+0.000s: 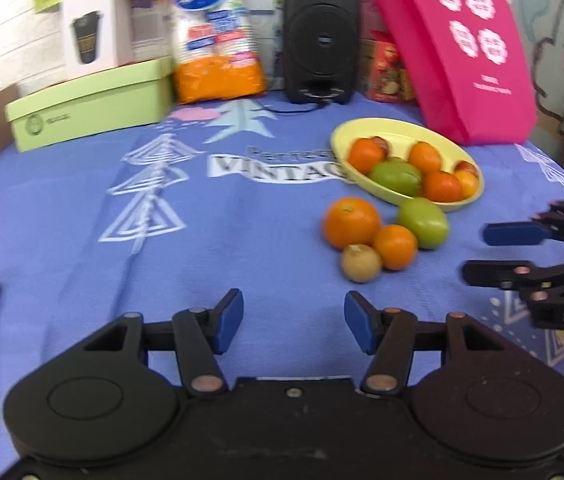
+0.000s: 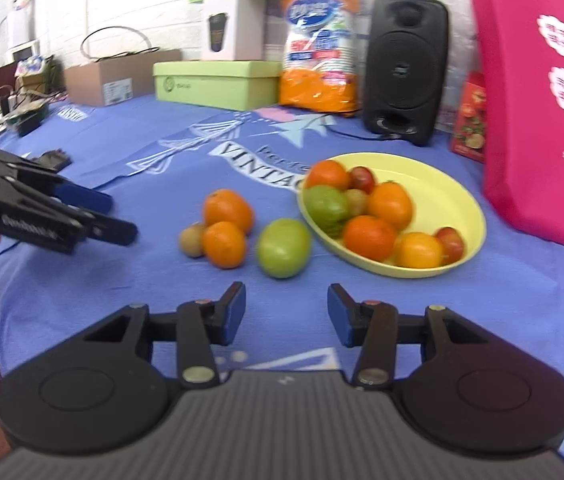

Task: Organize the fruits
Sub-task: 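Withdraw both open tools from the plate back to the remaining fruit, then close left tool on the brown kiwi while right tool grasps the green fruit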

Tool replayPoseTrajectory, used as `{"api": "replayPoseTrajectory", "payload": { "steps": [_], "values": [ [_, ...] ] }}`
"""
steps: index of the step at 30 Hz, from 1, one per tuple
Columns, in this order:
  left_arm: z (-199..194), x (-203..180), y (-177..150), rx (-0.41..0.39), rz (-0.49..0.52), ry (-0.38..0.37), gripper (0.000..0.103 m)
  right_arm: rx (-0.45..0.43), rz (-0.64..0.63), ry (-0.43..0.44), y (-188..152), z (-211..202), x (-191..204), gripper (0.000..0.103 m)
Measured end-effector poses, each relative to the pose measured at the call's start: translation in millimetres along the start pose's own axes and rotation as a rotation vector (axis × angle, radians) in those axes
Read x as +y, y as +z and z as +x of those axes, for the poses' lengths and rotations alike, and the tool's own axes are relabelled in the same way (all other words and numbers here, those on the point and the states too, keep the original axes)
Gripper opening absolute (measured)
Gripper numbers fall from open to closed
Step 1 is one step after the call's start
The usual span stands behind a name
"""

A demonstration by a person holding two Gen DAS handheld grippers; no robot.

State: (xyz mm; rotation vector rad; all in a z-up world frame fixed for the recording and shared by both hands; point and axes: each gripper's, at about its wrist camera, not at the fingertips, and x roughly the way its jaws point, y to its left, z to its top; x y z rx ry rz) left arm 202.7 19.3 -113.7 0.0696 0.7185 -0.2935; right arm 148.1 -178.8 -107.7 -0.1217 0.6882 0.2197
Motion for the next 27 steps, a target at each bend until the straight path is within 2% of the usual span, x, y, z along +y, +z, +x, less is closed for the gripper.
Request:
{"api": "replayPoseTrajectory", "payload": {
  "steps": [6, 9, 19, 27],
  "values": [
    [19, -23, -1, 0.001, 0.044, -0.043, 0.055, 0.028, -0.021, -0.021, 0, 12, 9, 0.047],
    [28, -30, 1, -0.007, 0.054, -0.052, 0.049, 0.031, -0.032, -0.037, 0, 15, 10, 0.050],
    [46, -29, 13, -0.012, 0.034, -0.043, 0.044, 0.040, -0.016, -0.062, 9, 34, 2, 0.053],
    [56, -24, 19, -0.019, 0.024, -0.041, 0.043, 0.037, 0.006, -0.047, 15, 49, -5, 0.053]
  ]
}}
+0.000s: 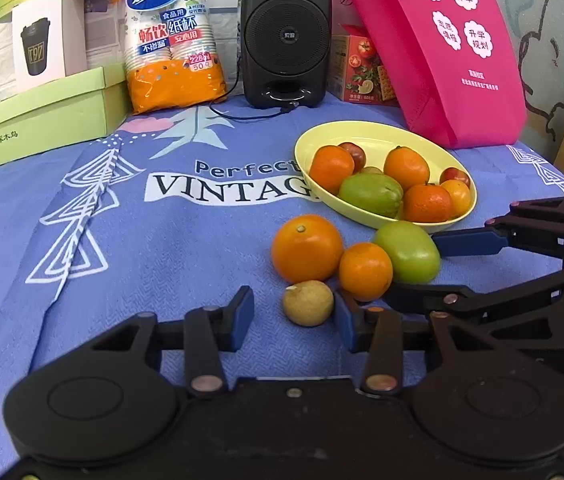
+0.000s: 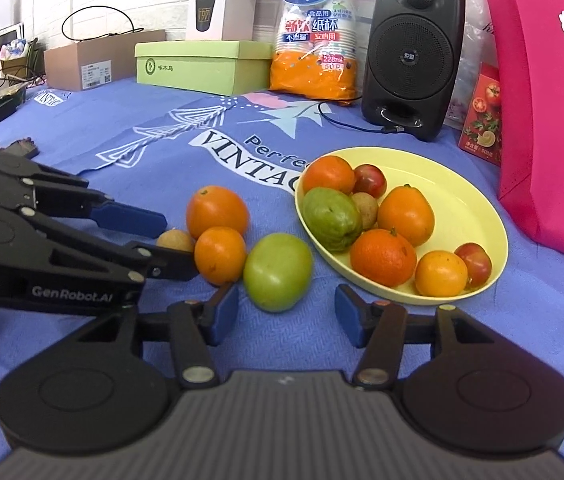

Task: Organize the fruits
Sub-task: 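Close left tool on the brown kiwi while right tool grasps the green fruit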

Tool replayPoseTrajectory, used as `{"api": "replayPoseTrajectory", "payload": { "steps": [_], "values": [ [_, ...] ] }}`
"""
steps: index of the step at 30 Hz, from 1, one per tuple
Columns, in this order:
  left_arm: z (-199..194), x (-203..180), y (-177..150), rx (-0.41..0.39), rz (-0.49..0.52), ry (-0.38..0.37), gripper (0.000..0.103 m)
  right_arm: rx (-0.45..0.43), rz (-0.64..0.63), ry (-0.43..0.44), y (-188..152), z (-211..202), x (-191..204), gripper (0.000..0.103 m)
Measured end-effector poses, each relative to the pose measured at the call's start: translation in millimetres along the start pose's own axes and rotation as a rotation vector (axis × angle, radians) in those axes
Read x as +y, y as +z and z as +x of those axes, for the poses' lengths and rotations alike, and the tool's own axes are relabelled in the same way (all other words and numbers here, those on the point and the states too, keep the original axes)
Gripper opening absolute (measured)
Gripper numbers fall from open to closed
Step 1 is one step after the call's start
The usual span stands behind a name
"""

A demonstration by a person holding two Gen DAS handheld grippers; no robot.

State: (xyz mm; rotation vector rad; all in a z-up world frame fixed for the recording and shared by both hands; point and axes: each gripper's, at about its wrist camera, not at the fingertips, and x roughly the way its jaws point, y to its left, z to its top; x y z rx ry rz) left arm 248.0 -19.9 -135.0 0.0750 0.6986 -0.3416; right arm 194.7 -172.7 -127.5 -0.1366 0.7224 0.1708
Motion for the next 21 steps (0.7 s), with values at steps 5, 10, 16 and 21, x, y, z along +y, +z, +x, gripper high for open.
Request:
{"api": "replayPoseTrajectory", "payload": {
  "steps": [5, 10, 16, 21],
  "values": [
    [1, 3, 0, -0.005, -0.004, -0.010, 0.041, -0.001, 0.010, 0.018, 1, 3, -3, 0.053],
    [0, 9, 0, -0.007, -0.036, -0.030, 0.040, -0.001, 0.024, 0.011, 4, 8, -4, 0.051],
    [1, 5, 0, -0.001, -0.022, -0.007, 0.039, 0.000, 0.017, 0.011, 8, 14, 0, 0.040],
    [-1, 2, 1, 0.009, -0.019, -0.008, 0.028, 0.000, 0.025, 0.016, 6, 11, 0, 0.040]
  ]
}}
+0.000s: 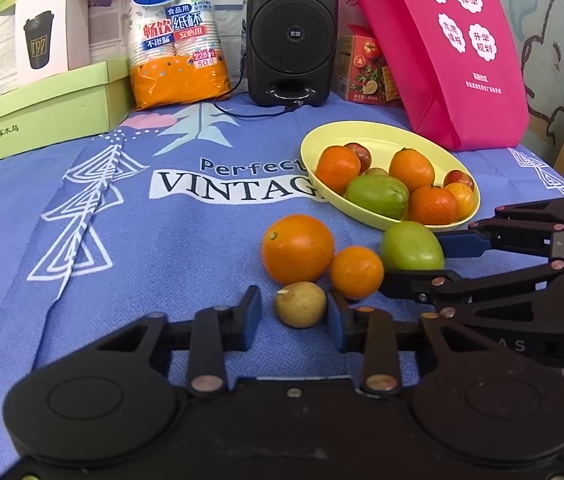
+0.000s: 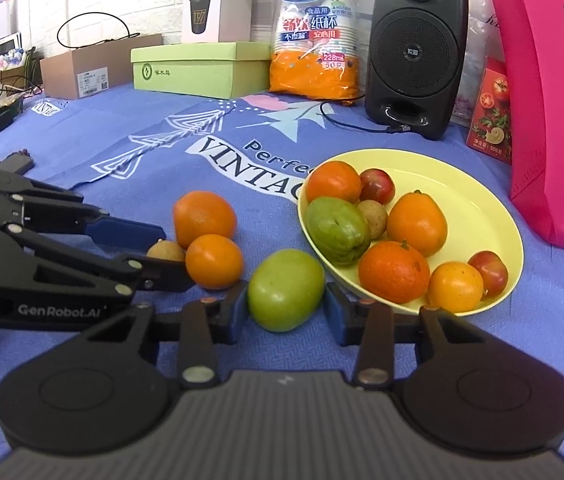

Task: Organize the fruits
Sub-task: 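Close left tool on the brown kiwi while right tool grasps the green fruit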

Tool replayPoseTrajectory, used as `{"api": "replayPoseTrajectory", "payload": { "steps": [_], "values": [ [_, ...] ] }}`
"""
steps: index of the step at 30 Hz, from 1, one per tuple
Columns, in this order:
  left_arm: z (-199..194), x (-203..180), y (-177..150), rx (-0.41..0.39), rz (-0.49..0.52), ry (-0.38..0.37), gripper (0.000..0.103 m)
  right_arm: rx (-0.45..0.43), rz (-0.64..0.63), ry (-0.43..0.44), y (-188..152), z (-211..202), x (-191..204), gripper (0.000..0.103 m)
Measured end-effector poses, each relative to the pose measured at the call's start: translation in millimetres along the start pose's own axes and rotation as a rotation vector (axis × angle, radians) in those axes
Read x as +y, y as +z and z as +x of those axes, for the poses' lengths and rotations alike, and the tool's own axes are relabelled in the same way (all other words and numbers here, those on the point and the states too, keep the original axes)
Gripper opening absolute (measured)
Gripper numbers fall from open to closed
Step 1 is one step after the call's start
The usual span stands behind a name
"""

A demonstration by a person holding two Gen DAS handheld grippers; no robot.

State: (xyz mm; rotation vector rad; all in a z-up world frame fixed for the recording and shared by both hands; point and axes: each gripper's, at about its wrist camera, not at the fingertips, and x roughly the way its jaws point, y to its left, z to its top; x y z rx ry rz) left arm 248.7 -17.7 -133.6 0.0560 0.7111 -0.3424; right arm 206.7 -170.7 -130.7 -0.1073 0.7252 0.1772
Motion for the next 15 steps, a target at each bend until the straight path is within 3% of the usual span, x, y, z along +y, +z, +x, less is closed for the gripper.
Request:
{"api": "replayPoseTrajectory", "payload": {
  "steps": [15],
  "values": [
    [-22, -7, -5, 0.005, 0.007, -0.010, 0.026, -0.009, 0.022, 0.010, -14, -26, 0, 0.039]
  ]
}}
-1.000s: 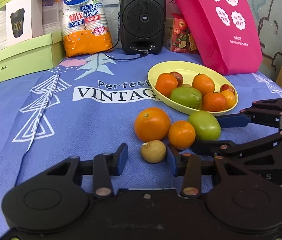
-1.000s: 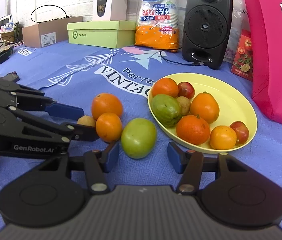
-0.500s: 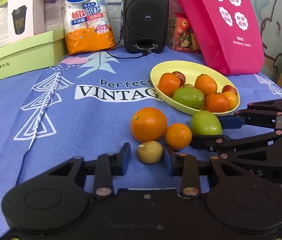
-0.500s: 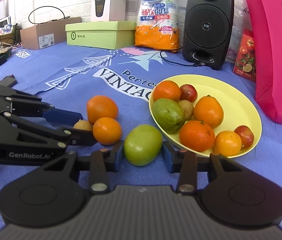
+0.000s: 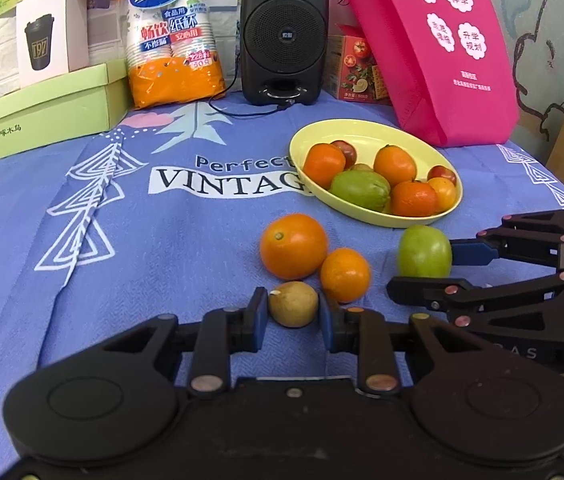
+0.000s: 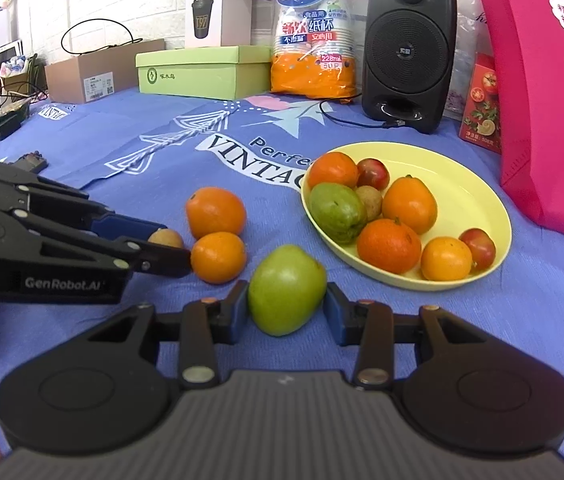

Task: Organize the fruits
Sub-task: 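Close left tool on the brown kiwi while right tool grasps the green fruit, then carry kiwi and green fruit onto the yellow plate and open both tools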

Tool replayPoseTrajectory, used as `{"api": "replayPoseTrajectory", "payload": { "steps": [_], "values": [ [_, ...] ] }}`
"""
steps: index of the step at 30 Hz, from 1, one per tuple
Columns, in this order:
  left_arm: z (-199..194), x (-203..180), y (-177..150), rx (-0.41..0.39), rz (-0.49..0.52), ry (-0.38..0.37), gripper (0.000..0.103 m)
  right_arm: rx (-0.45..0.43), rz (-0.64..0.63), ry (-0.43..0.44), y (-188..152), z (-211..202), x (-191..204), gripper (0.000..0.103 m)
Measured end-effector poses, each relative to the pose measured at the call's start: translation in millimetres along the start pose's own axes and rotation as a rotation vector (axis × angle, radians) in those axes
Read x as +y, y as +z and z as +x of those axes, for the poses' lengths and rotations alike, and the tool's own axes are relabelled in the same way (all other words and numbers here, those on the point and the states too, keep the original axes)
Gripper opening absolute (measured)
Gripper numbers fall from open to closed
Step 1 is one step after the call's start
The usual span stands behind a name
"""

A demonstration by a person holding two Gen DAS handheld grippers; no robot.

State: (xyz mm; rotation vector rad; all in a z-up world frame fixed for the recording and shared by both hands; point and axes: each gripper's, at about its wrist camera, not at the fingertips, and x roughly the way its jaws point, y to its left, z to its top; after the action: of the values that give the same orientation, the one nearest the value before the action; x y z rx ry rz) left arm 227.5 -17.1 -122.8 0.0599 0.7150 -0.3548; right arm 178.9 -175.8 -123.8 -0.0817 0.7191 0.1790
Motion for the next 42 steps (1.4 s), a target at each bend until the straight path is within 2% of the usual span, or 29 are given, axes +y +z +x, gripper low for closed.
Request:
{"api": "replayPoseTrajectory", "payload": {
  "steps": [10, 17, 24, 29, 36, 42],
  "values": [
    [-34, -21, 12, -0.060, 0.058, -0.027, 0.026, -0.011, 0.010, -0.010, -17, -31, -5, 0.039],
    [-25, -38, 31, -0.070, 0.101, -0.051, 0.026, -0.057, 0.039, -0.053, -13, -49, -26, 0.039],
    [2, -51, 57, -0.080, 0.138, -0.072, 0.026, -0.092, 0.048, -0.104, 3, -47, -55, 0.039],
    [39, -48, 86, -0.067, 0.072, -0.105, 0.026, -0.108, 0.052, -0.131, 22, -33, -77, 0.039],
    [91, -57, 125, -0.068, 0.086, -0.088, 0.026, -0.114, 0.119, -0.133, 43, -4, -104, 0.039],
    [126, -62, 143, -0.050, 0.113, -0.063, 0.027, -0.100, 0.147, -0.150, 48, 14, -114, 0.039]
  ]
}}
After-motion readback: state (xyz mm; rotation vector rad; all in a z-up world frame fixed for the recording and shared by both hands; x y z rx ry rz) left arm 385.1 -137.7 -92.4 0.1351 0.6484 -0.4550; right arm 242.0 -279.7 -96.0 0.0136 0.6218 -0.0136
